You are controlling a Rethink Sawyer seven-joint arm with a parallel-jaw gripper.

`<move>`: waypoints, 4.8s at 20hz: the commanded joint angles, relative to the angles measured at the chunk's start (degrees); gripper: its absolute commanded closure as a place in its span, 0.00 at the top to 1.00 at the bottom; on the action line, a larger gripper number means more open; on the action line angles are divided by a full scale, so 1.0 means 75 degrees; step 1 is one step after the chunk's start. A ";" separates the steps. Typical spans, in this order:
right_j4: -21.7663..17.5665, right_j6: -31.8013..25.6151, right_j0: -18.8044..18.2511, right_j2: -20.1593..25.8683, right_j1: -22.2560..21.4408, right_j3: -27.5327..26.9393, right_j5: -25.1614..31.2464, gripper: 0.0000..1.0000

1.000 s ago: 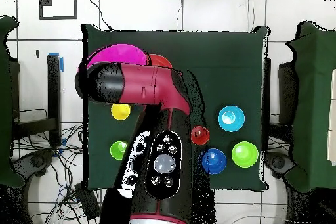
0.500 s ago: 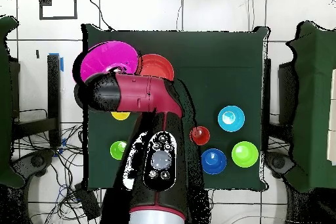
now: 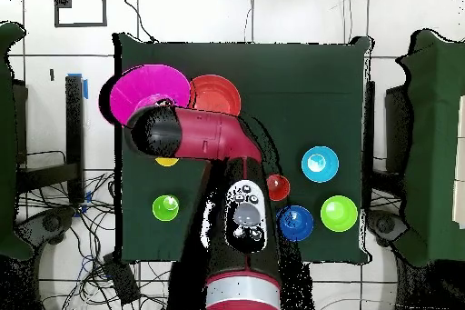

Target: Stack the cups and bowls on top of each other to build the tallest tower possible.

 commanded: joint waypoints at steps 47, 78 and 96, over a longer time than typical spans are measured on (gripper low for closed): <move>-0.2358 -0.0630 -0.2010 0.2529 0.0106 0.1132 -0.1082 0.00; -0.3616 -0.1223 -0.3387 0.3305 -0.0123 0.1287 -0.0674 0.00; -0.4501 -0.0943 -0.3188 0.3037 0.0233 0.0808 -0.0698 0.00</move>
